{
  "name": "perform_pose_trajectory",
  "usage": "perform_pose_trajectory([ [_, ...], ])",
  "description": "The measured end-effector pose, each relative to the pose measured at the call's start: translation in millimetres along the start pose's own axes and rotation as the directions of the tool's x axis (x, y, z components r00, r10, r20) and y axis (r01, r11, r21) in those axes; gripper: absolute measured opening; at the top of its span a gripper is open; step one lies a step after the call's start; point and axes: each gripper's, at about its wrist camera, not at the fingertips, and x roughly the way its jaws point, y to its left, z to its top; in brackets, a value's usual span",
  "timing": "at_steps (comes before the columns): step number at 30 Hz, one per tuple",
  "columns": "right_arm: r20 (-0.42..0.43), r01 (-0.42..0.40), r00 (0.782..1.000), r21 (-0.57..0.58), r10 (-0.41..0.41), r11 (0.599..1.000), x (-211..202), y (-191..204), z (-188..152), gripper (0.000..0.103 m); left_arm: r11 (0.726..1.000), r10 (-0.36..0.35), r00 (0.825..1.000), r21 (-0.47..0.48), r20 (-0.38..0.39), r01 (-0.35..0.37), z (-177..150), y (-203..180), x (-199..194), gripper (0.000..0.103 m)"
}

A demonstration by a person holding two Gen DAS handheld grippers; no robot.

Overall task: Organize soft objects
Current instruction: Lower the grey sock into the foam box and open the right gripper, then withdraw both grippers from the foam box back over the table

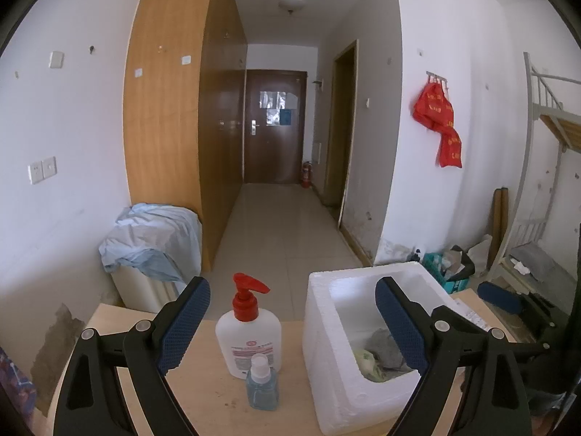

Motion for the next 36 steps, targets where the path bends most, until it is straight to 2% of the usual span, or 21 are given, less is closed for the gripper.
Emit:
perform_pose_trajectory([
  [4, 0.008, -0.001, 1.0, 0.0, 0.001, 1.0, -9, 0, 1, 0.089, 1.0, -0.023, 1.0, -0.014, 0.0, 0.023, 1, 3, -5, 0.093],
  [6, 0.022, -0.002, 1.0, 0.002, 0.002, 1.0, -18, 0, 3, 0.097, 1.0, -0.023, 1.0, 0.009, 0.003, 0.023, 1, 1, -12, 0.093],
  [9, 0.044, -0.011, 0.999, 0.013, 0.01, 1.0, -29, 2, 6, 0.103, 1.0, -0.014, 1.0, 0.026, -0.01, 0.014, 2, 1, -19, 0.093],
  [10, 0.046, -0.012, 0.999, 0.012, 0.011, 1.0, -32, 3, 6, 0.103, 0.999, -0.015, 1.0, 0.028, -0.01, 0.015, 2, 1, -22, 0.094],
  [11, 0.05, -0.012, 0.999, 0.008, 0.012, 1.0, -37, 4, 7, 0.103, 1.0, -0.011, 1.0, 0.028, -0.002, 0.011, 2, 1, -28, 0.1],
  [12, 0.052, -0.009, 0.999, -0.004, 0.009, 1.0, -44, 8, 7, 0.103, 1.0, -0.006, 1.0, 0.028, 0.009, 0.006, 2, 1, -34, 0.103],
  [15, 0.061, -0.001, 0.998, -0.019, 0.002, 1.0, -57, 13, 6, 0.103, 1.0, 0.001, 0.999, 0.031, 0.04, -0.002, 2, -2, -53, 0.103],
  [36, 0.129, -0.017, 0.991, -0.042, 0.023, 0.999, -150, 38, -10, 0.103, 0.998, -0.009, 0.995, 0.06, 0.099, 0.003, -9, -8, -166, 0.103],
])
